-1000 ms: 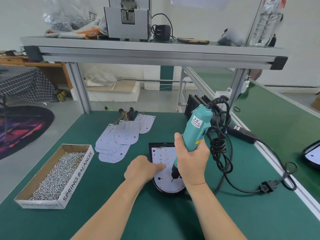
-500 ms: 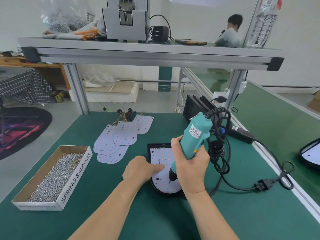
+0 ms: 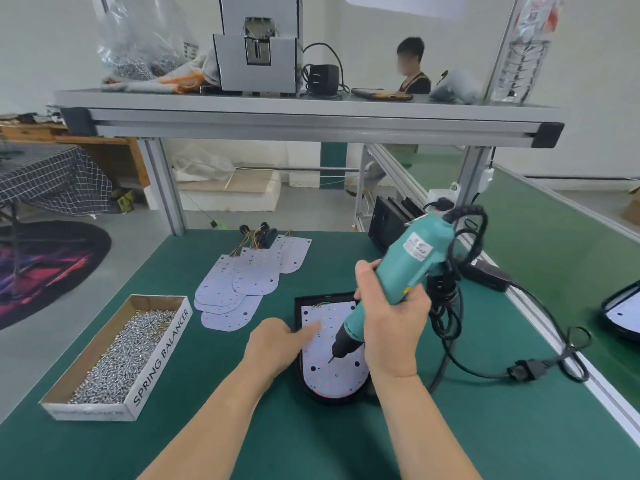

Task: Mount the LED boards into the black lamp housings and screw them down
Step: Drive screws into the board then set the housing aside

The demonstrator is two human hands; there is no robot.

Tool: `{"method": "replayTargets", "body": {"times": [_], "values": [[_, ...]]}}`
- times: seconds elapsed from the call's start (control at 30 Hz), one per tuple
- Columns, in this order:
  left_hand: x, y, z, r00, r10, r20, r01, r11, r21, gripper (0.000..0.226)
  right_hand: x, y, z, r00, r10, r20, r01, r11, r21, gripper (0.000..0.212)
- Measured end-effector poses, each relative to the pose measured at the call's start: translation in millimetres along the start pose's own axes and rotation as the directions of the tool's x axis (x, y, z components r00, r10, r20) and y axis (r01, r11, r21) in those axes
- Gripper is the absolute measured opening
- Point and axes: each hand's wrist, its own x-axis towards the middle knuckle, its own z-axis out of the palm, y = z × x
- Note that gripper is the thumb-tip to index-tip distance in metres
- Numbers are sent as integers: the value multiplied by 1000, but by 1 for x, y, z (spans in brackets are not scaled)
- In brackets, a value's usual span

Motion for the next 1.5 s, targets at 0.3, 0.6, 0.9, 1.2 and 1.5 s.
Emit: {"method": "replayTargets", "body": {"times": [0.3,0.6,0.9,1.2,1.5], "values": [[-34,8,-37,970,65,232,156,564,-811,18,17,-18,2,955,81,-287,-17,976,219,18],[-58,23,-23,891,175,420,365,276,-889,3,26,-34,13,958,33,-286,43,965,257,18],[-63,26,-15,843,190,504,465,213,-859,4,27,-36,7,958,41,-284,35,965,259,19],[-62,27,-12,840,188,509,475,198,-857,6,27,-35,3,956,41,-291,33,969,244,17],[-59,24,-11,835,195,515,487,176,-856,6,27,-34,1,955,58,-292,12,972,233,19]]}}
